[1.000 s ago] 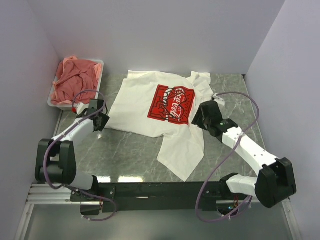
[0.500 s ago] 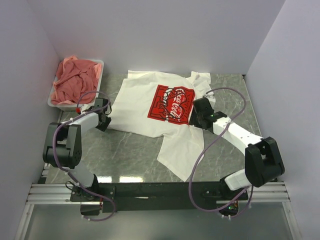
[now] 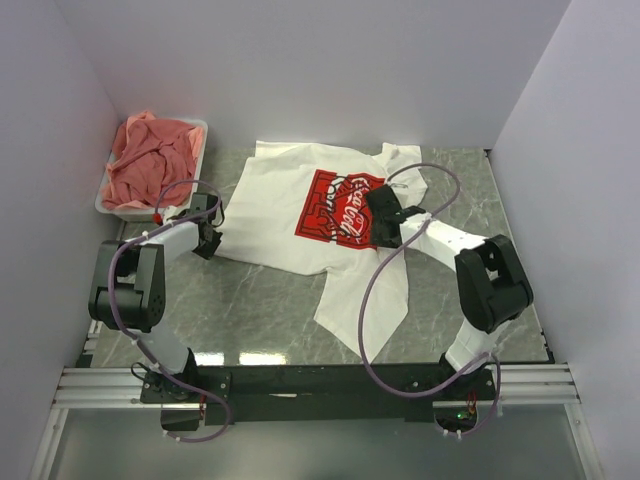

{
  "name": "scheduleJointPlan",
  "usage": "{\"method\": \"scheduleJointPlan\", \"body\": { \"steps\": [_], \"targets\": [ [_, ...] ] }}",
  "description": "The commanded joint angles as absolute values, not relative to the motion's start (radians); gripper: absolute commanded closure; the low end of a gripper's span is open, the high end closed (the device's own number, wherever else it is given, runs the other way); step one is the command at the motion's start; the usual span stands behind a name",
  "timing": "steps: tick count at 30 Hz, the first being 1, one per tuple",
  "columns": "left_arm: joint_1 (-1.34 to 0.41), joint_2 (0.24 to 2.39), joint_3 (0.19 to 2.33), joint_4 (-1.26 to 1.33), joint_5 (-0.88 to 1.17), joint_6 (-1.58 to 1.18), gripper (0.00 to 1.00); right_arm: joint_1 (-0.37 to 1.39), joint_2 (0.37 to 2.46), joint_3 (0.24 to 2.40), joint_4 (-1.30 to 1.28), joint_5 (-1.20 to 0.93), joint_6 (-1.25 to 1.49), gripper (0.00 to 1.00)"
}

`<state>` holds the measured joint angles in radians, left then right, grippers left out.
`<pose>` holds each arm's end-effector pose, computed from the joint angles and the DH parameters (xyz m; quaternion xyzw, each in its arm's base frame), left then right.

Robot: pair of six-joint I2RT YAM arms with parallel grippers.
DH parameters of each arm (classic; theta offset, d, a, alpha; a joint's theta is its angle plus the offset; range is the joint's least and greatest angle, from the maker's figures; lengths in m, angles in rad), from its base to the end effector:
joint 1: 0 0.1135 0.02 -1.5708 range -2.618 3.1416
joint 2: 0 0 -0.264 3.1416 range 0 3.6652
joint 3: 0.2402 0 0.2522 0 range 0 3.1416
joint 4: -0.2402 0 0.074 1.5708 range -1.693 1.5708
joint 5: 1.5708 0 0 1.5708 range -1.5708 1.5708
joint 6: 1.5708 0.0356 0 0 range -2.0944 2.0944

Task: Fold and stack the t-shirts
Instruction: Flatten the tshirt out

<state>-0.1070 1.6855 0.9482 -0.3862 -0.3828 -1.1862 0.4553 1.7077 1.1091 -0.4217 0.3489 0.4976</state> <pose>0.3178 -0.0208 0.1590 -0.5280 0.7996 0.0169 0.2855 0.3183 0.1423 0.1950 0.0672 0.9465 -0.0257 0.3145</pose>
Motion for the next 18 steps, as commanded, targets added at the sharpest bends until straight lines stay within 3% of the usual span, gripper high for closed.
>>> {"method": "scheduleJointPlan", "body": {
  "steps": [1,5,18],
  "targets": [
    [-0.11,1.695,0.979,-0.408,-0.408,-1.163,0.99,0.466,1.736,1.155,-0.443,0.39,0.488,0.57],
    [-0.109,1.69,0.989,-0.41,-0.396,-1.155,0.99,0.469,1.787,1.172,-0.446,0.394,0.494,0.61],
    [-0.1,1.672,0.983,-0.396,-0.377,-1.138,0.99,0.488,1.809,1.177,-0.428,0.399,0.502,0.6]
  ]
}}
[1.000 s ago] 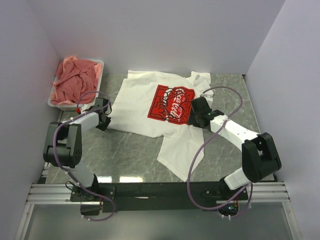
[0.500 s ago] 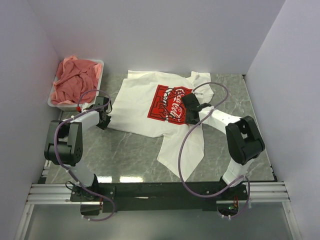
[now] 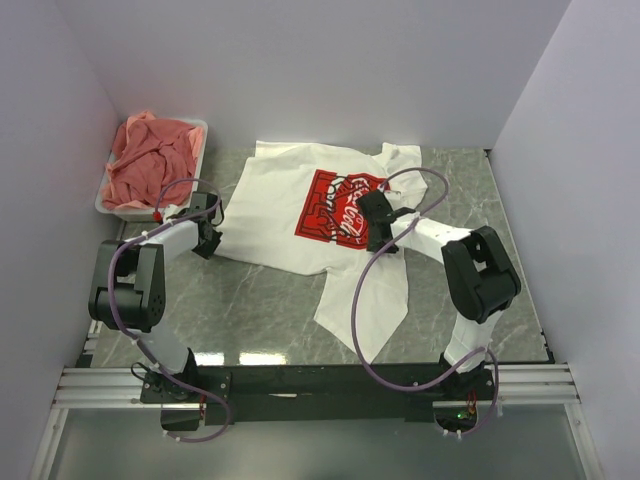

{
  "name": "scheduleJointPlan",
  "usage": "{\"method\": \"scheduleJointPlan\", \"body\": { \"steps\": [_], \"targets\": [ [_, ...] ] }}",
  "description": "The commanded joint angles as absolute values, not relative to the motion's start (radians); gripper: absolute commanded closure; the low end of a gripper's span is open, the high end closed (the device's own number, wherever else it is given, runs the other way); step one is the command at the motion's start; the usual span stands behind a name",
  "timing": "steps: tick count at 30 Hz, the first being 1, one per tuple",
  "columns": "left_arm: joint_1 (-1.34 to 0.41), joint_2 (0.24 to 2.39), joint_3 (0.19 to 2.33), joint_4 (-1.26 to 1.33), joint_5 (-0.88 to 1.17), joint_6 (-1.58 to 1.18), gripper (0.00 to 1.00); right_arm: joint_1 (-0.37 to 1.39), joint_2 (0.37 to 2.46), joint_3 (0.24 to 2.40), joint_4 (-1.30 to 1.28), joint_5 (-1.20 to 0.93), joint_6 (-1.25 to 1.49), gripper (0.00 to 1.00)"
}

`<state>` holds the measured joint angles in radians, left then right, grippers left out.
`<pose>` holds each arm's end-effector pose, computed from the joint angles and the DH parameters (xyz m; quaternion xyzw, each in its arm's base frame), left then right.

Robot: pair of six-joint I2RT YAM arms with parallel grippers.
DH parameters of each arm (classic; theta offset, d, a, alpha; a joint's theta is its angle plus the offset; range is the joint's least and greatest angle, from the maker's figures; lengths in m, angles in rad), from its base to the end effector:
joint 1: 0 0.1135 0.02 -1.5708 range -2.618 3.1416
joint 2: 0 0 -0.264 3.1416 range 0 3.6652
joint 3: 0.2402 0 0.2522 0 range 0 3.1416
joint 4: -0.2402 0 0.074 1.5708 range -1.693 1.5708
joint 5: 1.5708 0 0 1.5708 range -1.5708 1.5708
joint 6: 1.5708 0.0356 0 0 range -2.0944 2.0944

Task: Fold and stack the t-shirts
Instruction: Flatten the tshirt out

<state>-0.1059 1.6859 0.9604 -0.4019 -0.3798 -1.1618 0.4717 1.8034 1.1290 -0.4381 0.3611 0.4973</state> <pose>0.3189 -0.0206 0.1614 -0.5184 0.8066 0.0205 0.2830 0.3238 0.1511 0.1681 0.0531 0.9574 -0.0507 0.2792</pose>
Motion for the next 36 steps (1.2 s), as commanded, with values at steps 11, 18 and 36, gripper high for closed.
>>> {"method": "scheduleJointPlan", "body": {
  "steps": [11,18,36],
  "targets": [
    [-0.084,1.644,0.957,-0.403,-0.374,-1.135,0.99,0.451,1.721,1.097,-0.436,0.428,0.538,1.0],
    [-0.072,1.6,0.919,-0.414,-0.385,-1.134,0.99,0.284,1.493,0.913,-0.423,0.396,0.58,1.0],
    [-0.057,1.39,0.767,-0.445,-0.396,-1.137,0.99,-0.133,1.152,0.663,-0.36,0.017,0.647,1.0]
  ]
}}
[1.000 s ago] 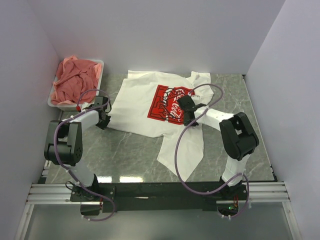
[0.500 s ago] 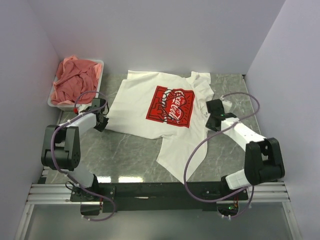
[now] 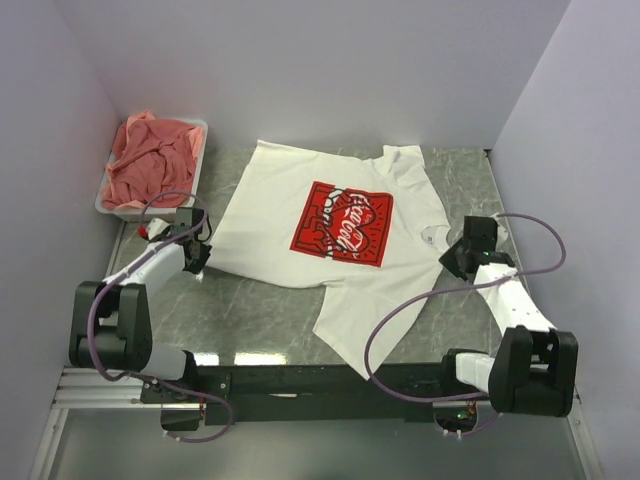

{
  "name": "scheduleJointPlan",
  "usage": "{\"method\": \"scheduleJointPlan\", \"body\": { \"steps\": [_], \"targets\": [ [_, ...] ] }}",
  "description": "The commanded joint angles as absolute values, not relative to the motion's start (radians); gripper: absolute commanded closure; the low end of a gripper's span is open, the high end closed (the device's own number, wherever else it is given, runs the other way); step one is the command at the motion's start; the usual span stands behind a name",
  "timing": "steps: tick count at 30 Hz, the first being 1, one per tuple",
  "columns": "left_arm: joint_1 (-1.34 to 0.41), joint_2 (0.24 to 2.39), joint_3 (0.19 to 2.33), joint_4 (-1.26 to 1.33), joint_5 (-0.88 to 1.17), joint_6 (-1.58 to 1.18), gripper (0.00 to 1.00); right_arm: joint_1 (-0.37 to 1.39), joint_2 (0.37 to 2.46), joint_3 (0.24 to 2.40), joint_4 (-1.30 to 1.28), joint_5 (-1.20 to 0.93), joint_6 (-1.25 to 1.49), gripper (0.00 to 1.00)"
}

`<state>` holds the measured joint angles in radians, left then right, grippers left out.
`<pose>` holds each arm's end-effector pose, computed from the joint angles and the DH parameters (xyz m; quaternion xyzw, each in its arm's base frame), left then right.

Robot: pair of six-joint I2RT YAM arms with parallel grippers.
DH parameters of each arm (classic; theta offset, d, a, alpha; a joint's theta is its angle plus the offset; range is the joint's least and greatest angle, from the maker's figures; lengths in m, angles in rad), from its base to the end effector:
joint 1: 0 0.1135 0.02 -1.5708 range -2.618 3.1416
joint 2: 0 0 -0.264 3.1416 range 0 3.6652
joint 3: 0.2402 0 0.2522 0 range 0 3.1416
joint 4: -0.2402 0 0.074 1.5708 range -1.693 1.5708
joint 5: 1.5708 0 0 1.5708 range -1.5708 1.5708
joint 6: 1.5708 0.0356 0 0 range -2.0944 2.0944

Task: Fold and stack the t-shirts
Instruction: Flatten the tshirt out

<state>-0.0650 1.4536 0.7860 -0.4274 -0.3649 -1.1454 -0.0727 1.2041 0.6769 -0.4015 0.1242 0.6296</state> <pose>0.2680 -0.0047 0.1758 -0.5282 0.7976 0.0132 0.2909 0.2318 -0.0213 0.2010 0.3442 0.8825 0.0299 0.3190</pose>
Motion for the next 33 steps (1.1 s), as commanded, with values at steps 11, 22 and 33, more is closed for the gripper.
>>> {"method": "scheduleJointPlan", "body": {
  "steps": [11,22,33],
  "targets": [
    [-0.055,1.305,0.658,-0.384,-0.362,-1.138,0.99,-0.212,1.056,0.592,-0.379,-0.147,0.66,0.39],
    [-0.06,1.316,0.679,-0.356,-0.337,-1.134,0.99,0.389,0.734,0.52,-0.627,0.115,0.949,0.24],
    [-0.061,1.351,0.699,-0.345,-0.341,-1.123,0.99,1.038,0.889,0.509,-0.758,0.331,1.317,0.27]
  ]
}}
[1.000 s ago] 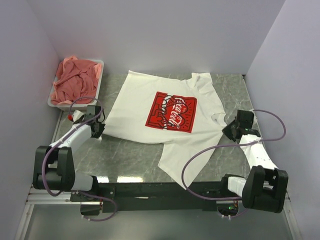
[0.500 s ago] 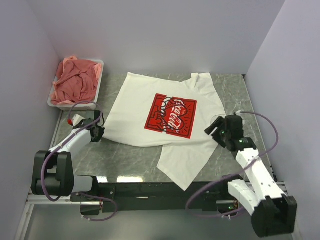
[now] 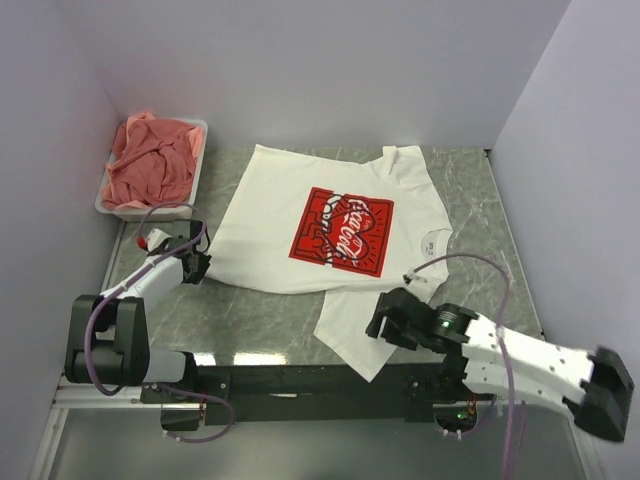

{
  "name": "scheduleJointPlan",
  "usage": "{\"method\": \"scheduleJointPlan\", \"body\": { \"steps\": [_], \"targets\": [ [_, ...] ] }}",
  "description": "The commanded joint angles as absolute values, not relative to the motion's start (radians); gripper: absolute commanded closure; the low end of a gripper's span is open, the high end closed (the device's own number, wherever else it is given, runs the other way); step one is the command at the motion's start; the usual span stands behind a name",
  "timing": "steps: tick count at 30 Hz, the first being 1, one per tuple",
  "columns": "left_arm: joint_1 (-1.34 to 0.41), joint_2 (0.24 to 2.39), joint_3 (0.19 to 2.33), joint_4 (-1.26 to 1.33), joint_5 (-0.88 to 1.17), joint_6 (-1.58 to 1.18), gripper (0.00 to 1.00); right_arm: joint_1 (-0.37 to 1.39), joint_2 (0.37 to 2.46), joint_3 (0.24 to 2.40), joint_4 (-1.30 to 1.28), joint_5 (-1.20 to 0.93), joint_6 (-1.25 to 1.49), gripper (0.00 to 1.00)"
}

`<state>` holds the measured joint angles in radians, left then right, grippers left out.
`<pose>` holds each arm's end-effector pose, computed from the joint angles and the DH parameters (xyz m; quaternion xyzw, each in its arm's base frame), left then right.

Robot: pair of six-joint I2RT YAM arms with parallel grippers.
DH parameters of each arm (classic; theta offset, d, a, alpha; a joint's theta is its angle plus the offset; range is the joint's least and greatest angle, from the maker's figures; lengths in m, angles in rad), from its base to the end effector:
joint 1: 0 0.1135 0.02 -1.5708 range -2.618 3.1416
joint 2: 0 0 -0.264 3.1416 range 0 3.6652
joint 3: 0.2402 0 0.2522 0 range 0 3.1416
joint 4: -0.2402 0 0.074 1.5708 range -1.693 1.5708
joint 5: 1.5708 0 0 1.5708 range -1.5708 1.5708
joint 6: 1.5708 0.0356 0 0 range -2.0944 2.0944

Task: Fold and stack the t-shirts
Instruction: Flatten the tshirt out, then fold the tshirt

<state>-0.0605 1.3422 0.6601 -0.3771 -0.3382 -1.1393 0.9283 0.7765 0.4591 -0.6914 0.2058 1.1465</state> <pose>0.2411 -0.0028 0.1690 -0.5264 0.7964 -0.0064 0.2978 0.0904 0.1086 0.1870 0.1324 0.9469 0.1873 0.2252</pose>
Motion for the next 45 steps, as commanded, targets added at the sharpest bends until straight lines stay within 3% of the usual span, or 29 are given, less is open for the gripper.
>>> {"method": "scheduleJointPlan", "body": {
  "steps": [1,8,16,22,24,26,29,32,37,45],
  "targets": [
    [-0.061,1.356,0.699,-0.342,-0.339,-1.123,0.99,1.131,0.928,0.529,-0.793,0.368,1.344,0.26],
    [-0.061,1.365,0.693,-0.334,-0.345,-1.114,0.99,1.324,1.175,0.646,-0.897,0.431,1.466,0.25],
    [-0.061,1.368,0.689,-0.324,-0.337,-1.114,0.99,1.331,1.255,0.594,-0.759,0.374,1.445,0.27],
    [-0.061,1.364,0.687,-0.324,-0.336,-1.112,0.99,1.335,1.288,0.548,-0.701,0.36,1.447,0.45],
    [-0.061,1.364,0.686,-0.325,-0.339,-1.112,0.99,1.335,1.282,0.534,-0.696,0.354,1.447,0.63],
    [-0.061,1.361,0.684,-0.324,-0.341,-1.111,0.99,1.333,1.252,0.522,-0.724,0.356,1.447,0.8],
    [-0.061,1.356,0.678,-0.325,-0.35,-1.106,0.99,1.333,1.146,0.502,-0.805,0.357,1.439,0.93],
    [-0.063,1.347,0.669,-0.325,-0.362,-1.104,0.99,1.333,0.97,0.483,-0.917,0.35,1.439,0.99],
    [-0.08,1.333,0.646,-0.324,-0.371,-1.115,0.99,1.333,0.66,0.482,-1.045,0.292,1.428,1.0],
    [-0.101,1.253,0.606,-0.363,-0.408,-1.132,0.99,1.333,0.551,0.555,-1.169,0.29,1.437,1.0]
  ]
}}
